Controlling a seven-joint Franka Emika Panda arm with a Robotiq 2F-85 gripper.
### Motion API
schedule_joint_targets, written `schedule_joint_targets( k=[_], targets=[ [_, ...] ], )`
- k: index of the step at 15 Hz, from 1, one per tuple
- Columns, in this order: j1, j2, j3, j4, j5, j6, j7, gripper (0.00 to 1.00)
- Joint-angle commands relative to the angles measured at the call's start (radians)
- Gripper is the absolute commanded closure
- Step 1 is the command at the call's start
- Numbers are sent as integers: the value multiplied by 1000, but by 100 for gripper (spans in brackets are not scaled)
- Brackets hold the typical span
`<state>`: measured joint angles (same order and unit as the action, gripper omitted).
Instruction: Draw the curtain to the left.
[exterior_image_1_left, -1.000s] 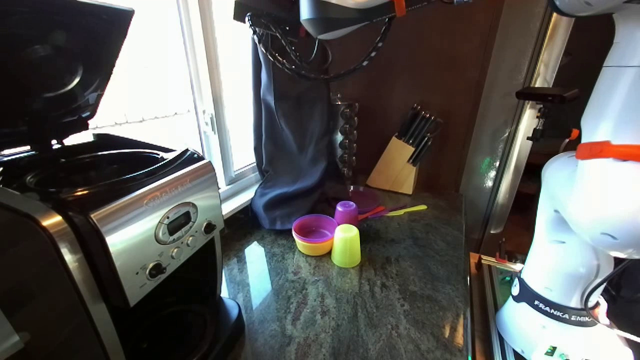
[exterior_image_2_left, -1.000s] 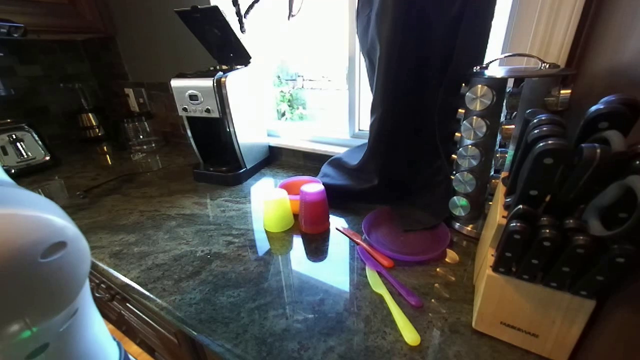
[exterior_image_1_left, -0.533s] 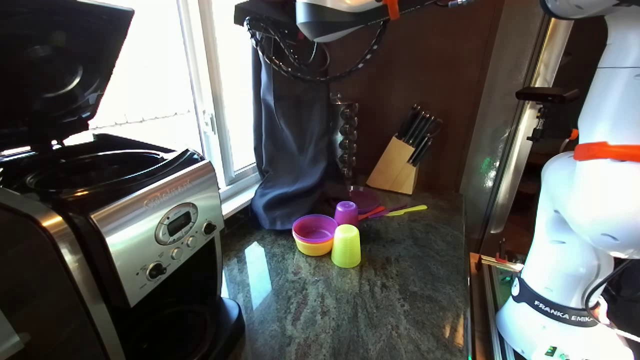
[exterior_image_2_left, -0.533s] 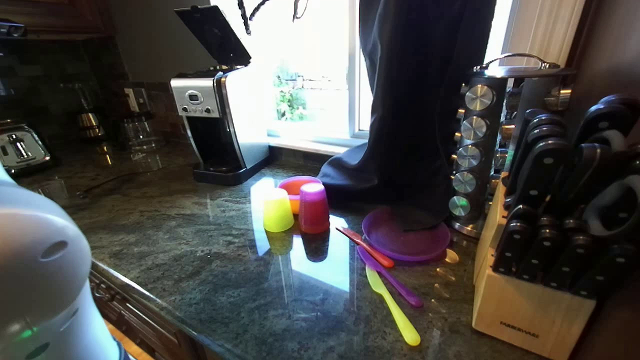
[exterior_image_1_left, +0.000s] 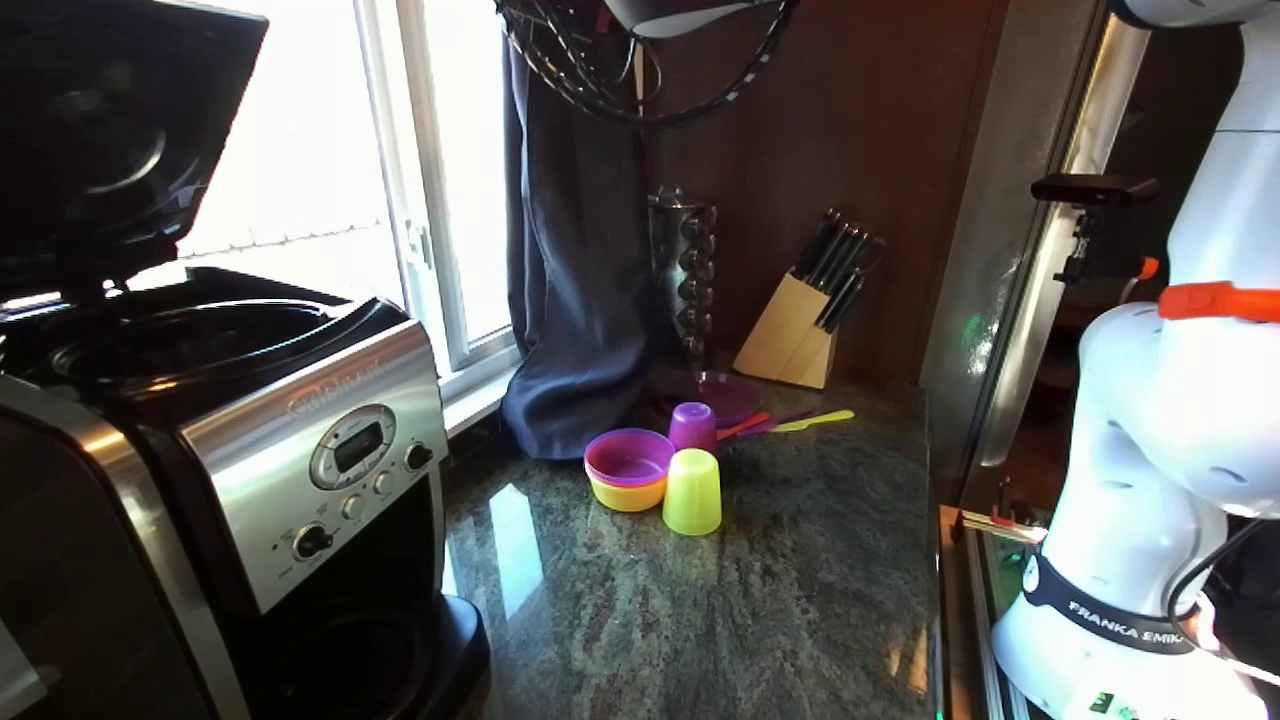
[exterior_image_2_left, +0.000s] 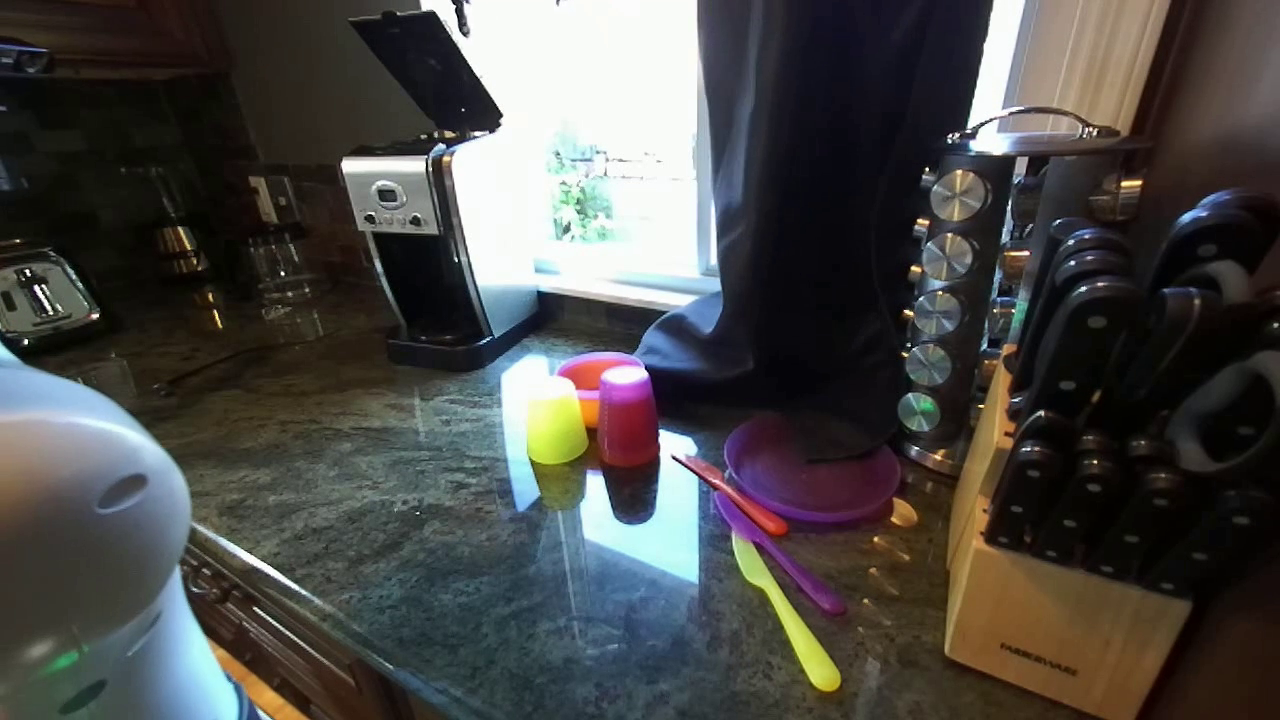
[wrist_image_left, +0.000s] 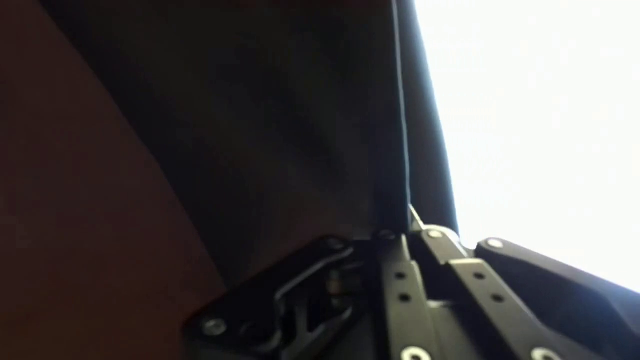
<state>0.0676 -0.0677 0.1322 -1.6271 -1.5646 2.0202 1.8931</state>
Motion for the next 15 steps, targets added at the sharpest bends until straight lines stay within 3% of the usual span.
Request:
schedule_joint_targets(
  k=[1,15],
  targets=[
    [27,-68,-11,-56,112,162,-61,100],
    [154,-217,69,-208,721,636,-468,100]
  ],
)
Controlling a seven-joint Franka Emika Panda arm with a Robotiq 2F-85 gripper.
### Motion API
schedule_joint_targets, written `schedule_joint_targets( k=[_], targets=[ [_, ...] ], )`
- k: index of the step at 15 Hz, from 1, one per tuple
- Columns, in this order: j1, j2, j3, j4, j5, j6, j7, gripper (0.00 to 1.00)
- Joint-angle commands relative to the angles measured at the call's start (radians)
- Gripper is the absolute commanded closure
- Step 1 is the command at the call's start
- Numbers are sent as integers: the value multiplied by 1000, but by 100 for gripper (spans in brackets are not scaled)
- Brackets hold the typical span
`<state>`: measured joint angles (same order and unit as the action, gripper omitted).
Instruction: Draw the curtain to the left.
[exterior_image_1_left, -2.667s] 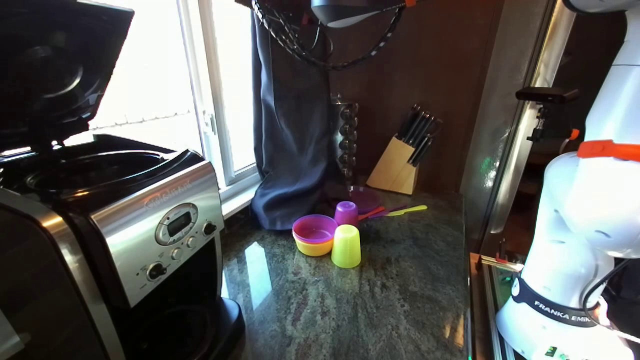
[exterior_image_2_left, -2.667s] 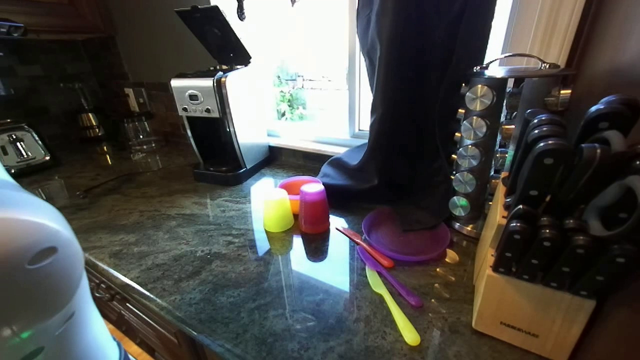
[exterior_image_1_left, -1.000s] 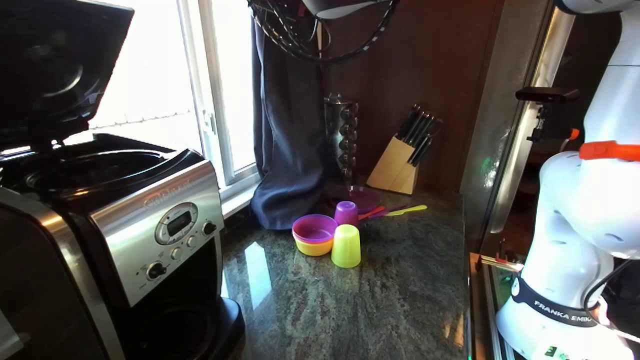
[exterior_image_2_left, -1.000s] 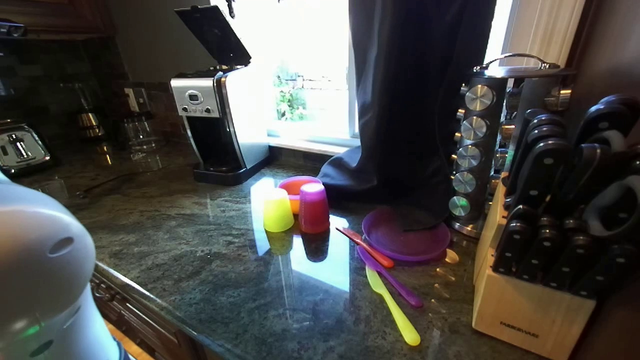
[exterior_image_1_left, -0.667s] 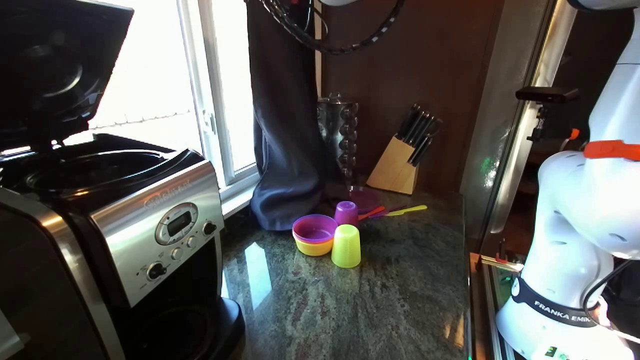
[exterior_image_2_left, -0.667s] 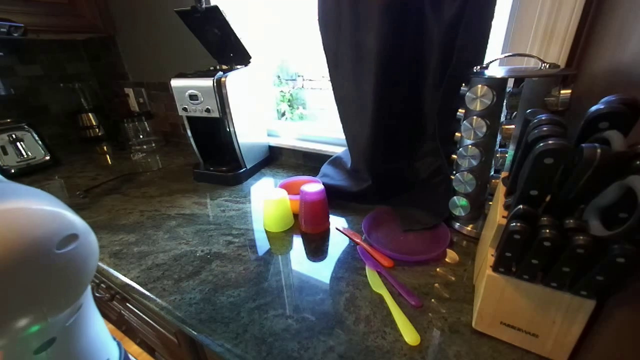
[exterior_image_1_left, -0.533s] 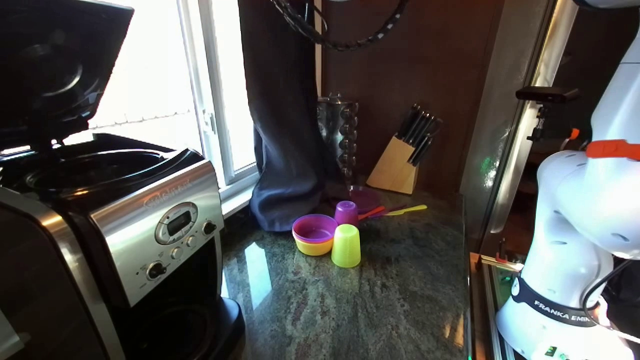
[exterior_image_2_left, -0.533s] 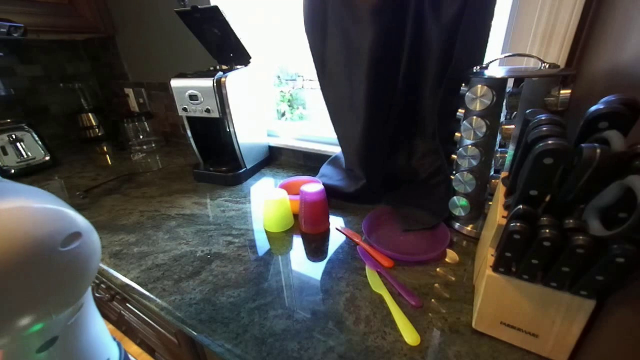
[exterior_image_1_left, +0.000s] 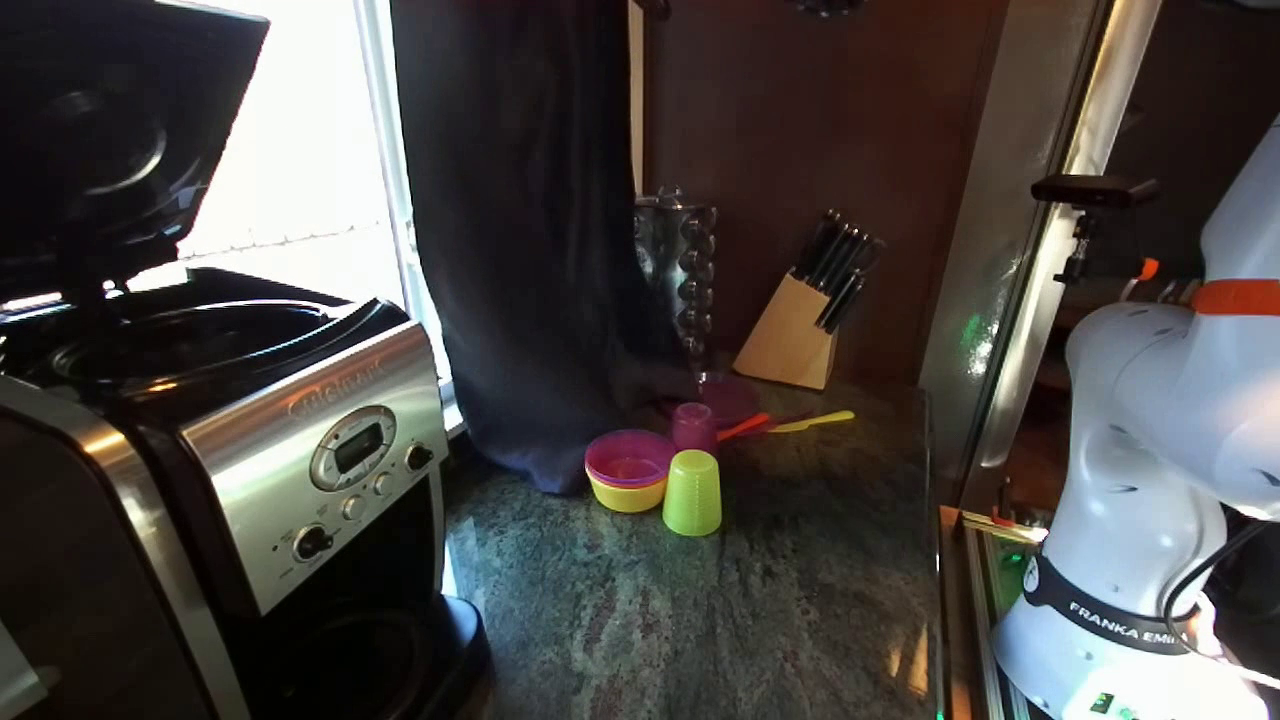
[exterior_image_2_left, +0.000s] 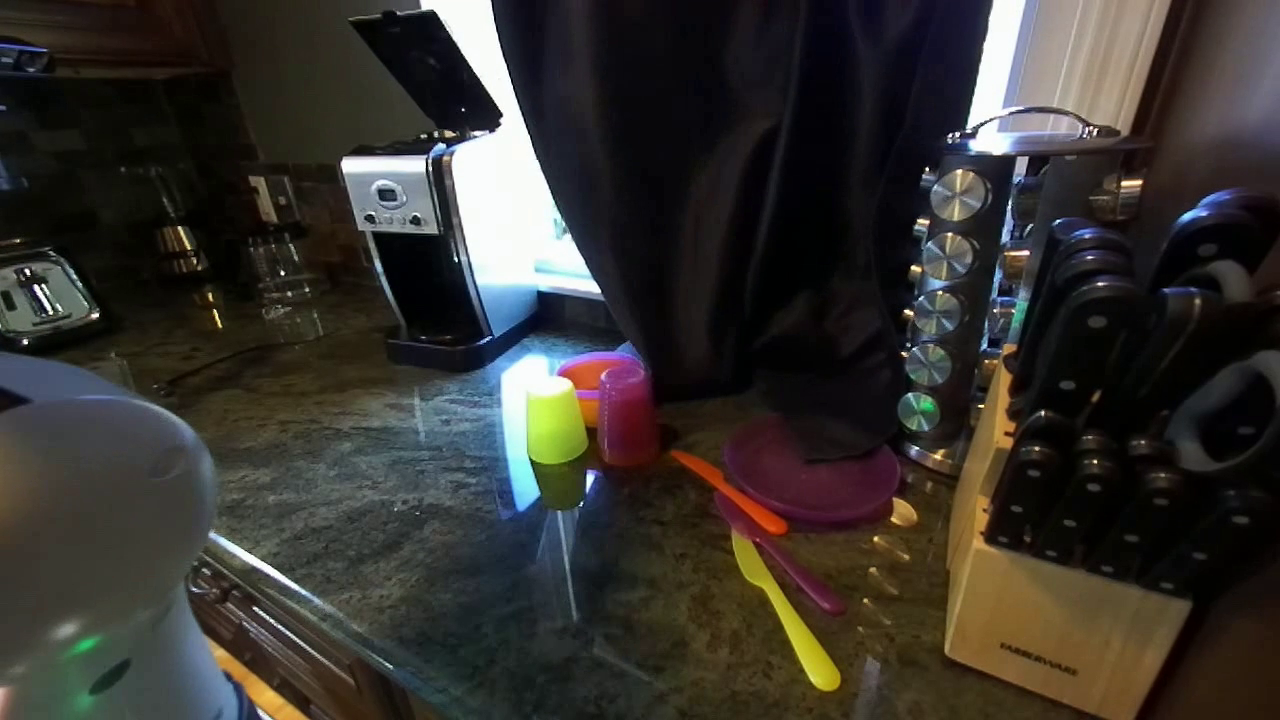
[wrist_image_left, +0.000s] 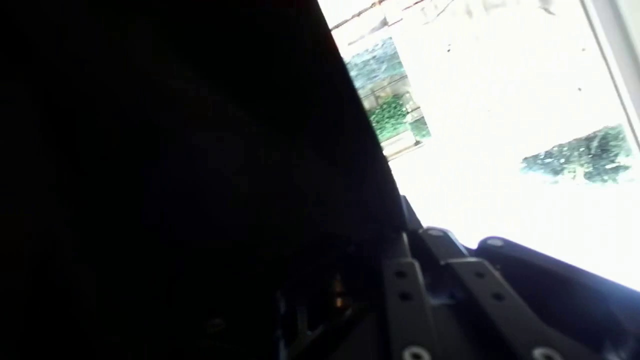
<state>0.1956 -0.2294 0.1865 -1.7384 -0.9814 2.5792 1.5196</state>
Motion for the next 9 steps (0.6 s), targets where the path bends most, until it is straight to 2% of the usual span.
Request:
schedule_joint_targets(
  k=[1,2,3,4,9],
  targets=[
    [35,-63,25,-111,188,97,-138,100],
    [41,-67,32,-123,240,123,-177,100],
    [-28,-32,58,-39,170,90,-131,98],
    [27,-36,25,-52,177,98,-142,98],
    [31,-45,29,-66,197,105,-158,98]
  ],
)
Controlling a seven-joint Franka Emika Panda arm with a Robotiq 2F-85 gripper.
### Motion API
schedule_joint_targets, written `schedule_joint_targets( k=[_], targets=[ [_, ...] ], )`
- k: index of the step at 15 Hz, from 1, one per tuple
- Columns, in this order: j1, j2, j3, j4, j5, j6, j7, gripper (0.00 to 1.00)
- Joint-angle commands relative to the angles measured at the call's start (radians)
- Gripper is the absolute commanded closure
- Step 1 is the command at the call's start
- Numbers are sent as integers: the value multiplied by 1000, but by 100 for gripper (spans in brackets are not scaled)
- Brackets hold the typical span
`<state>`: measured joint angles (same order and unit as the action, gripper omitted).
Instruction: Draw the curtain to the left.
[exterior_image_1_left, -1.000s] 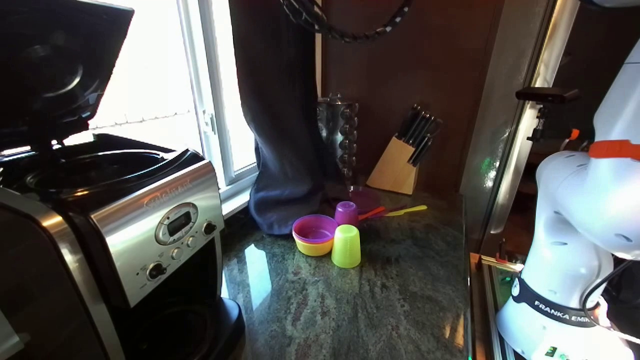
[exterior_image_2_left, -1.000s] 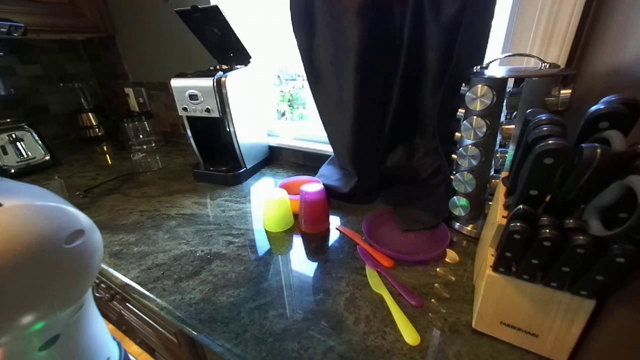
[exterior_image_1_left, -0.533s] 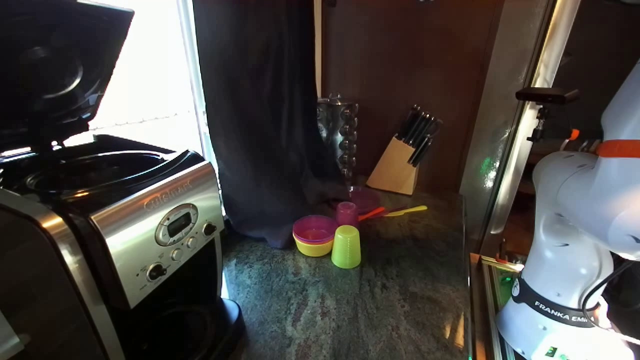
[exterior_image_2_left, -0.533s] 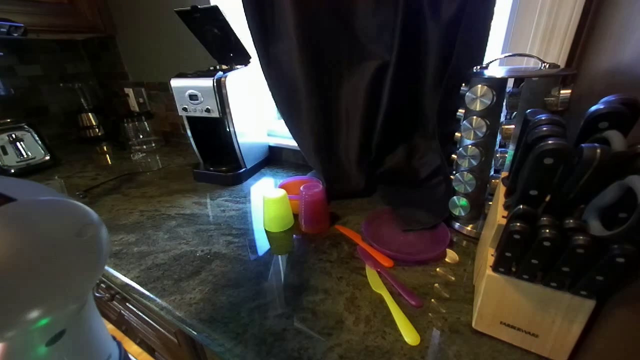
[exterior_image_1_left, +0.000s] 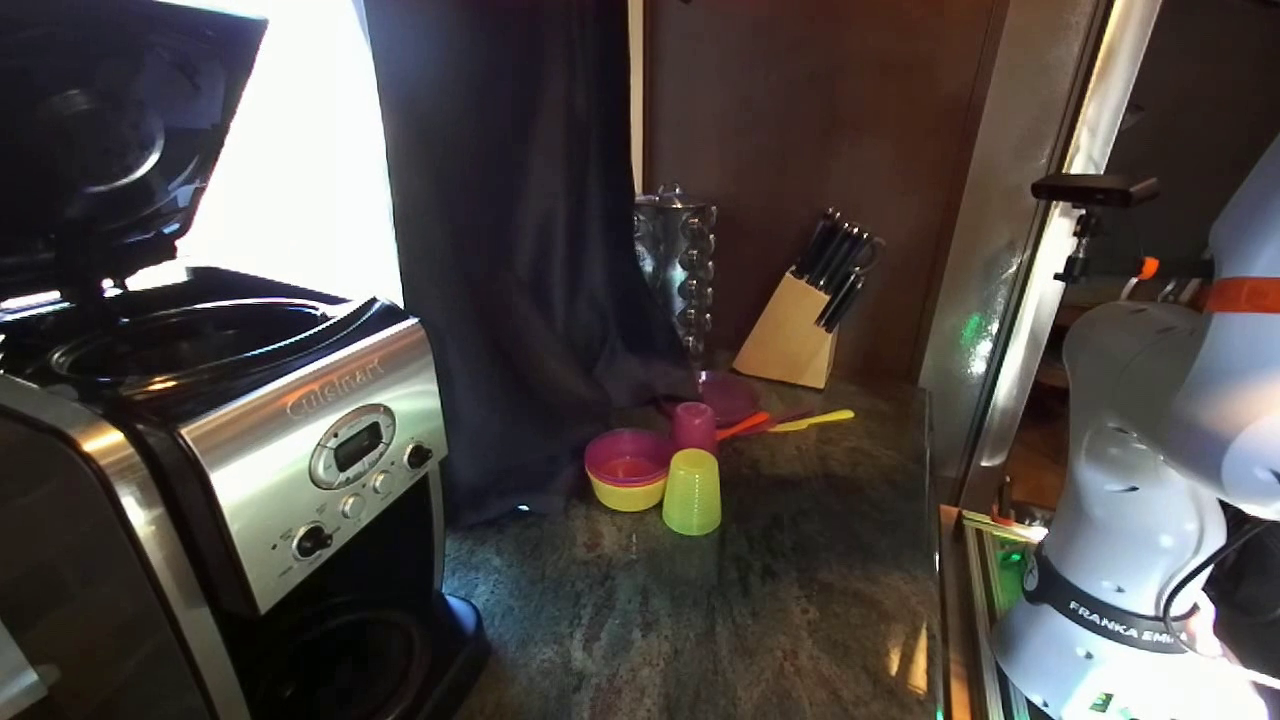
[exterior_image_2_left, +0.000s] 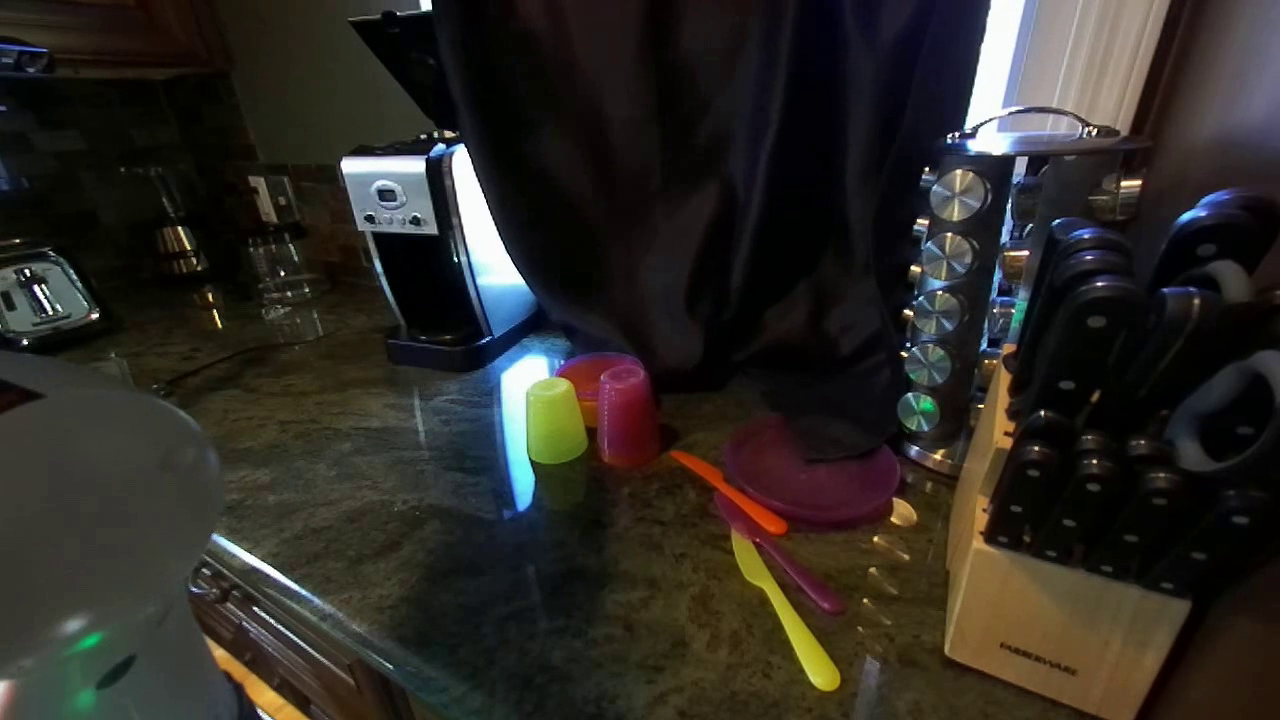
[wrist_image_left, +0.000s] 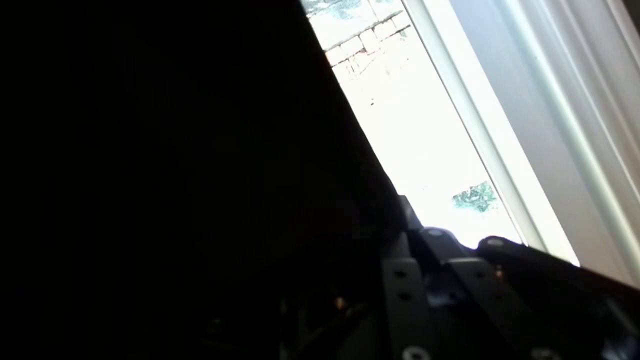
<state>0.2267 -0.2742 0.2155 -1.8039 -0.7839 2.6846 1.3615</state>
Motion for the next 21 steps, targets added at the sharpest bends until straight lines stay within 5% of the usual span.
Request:
schedule_joint_targets(
  k=[1,3,6,12,16,17,21],
  targets=[
    [0,0,0,0,0,0,0,98],
    [-36,10,47,5,57,26,-32,100],
    [5,57,93,33,124,101,-139,100],
    [149,142,65,71,218,191,-397,100],
    [160,181,116,69,451,258,-676,100],
    [224,193,67,75,496,268,-747,100],
    [303,209,61,97,795,297,-1040,100]
  ],
)
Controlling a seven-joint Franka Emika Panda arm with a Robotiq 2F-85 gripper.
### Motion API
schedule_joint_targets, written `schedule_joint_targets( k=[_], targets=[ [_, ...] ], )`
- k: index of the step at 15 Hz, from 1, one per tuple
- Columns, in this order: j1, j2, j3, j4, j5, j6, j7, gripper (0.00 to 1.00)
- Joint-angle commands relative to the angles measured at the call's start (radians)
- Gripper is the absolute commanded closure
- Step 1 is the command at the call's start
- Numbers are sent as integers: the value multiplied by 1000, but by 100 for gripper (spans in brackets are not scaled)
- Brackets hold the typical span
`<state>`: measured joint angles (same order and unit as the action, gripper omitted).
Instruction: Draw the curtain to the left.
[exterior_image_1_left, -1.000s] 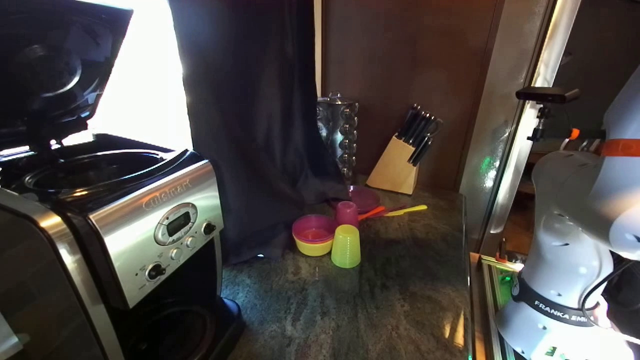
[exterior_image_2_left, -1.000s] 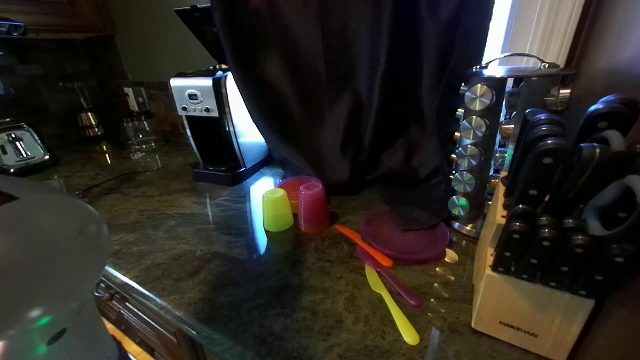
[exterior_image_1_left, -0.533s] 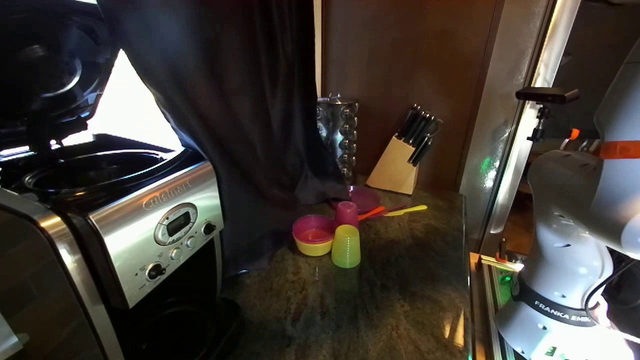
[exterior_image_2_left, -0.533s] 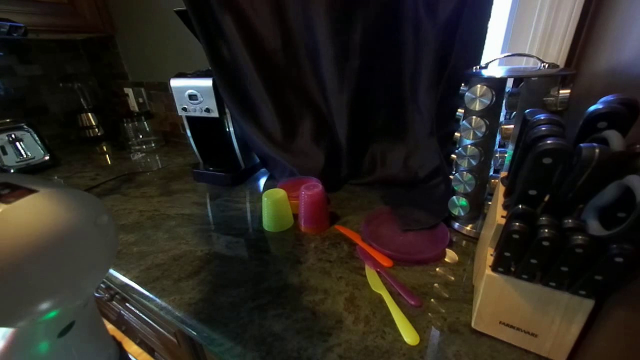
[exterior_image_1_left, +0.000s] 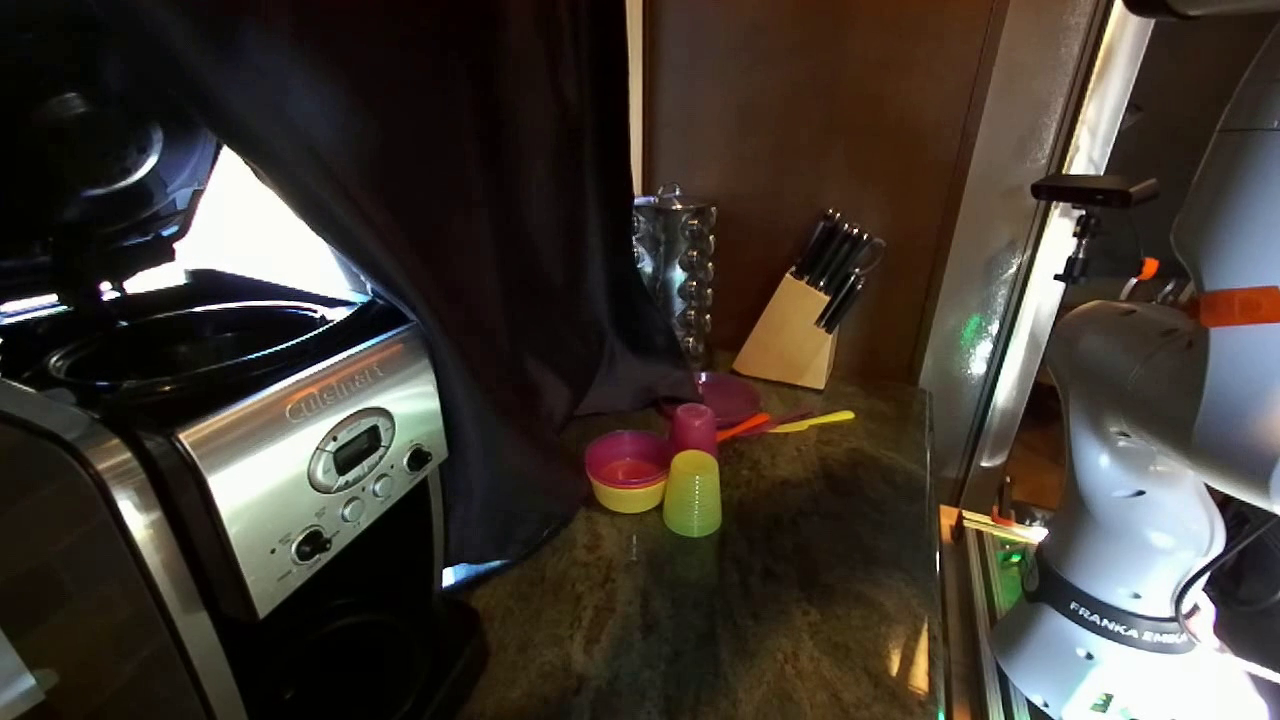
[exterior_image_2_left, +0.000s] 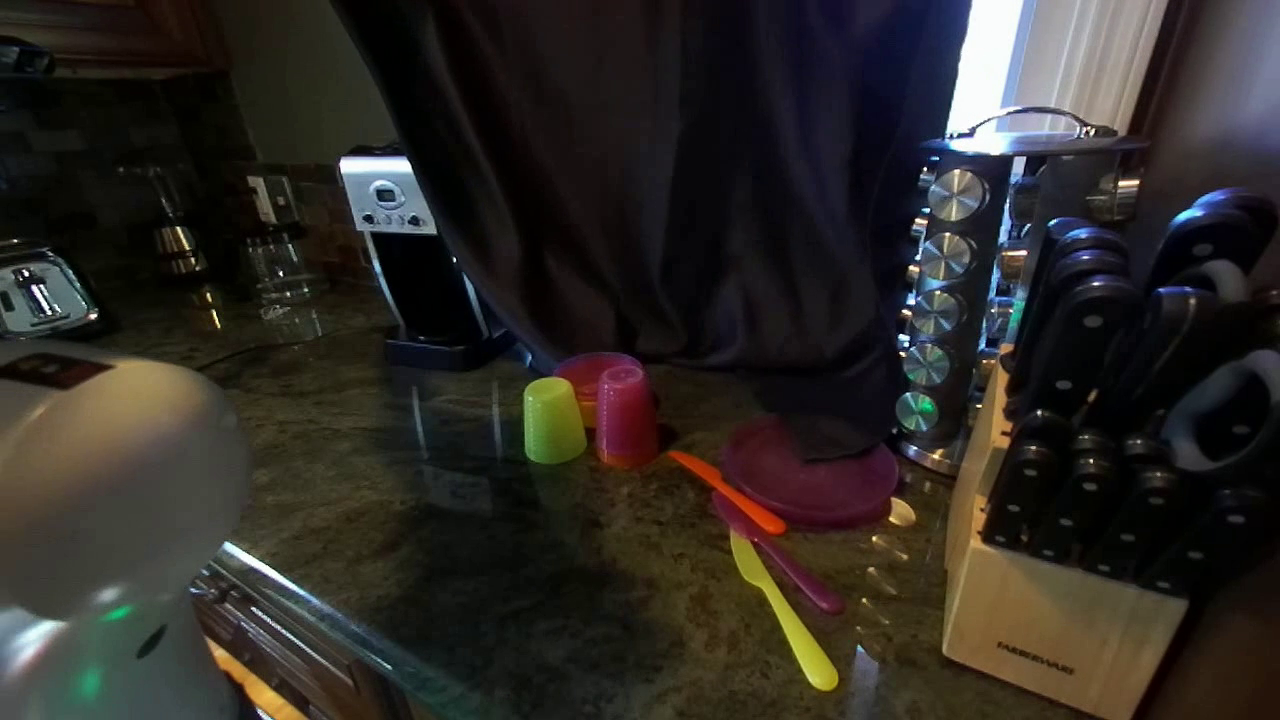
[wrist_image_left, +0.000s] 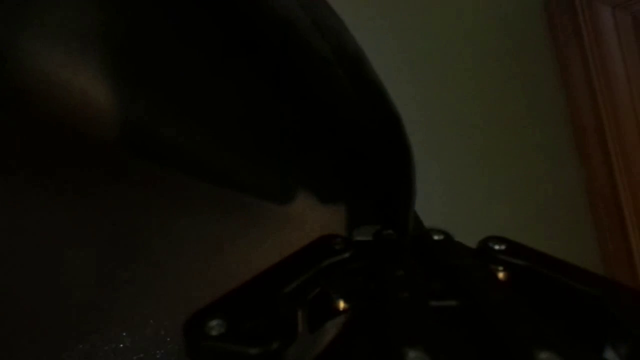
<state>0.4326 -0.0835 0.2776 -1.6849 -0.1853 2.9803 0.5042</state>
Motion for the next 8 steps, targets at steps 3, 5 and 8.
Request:
schedule_joint_targets(
  k=[3,5,8],
  targets=[
    [154,28,-4,22,433,-29,-416,100],
    [172,25,-13,51,573,-74,-561,100],
    [150,1,-36,52,667,-137,-672,100]
  ],
)
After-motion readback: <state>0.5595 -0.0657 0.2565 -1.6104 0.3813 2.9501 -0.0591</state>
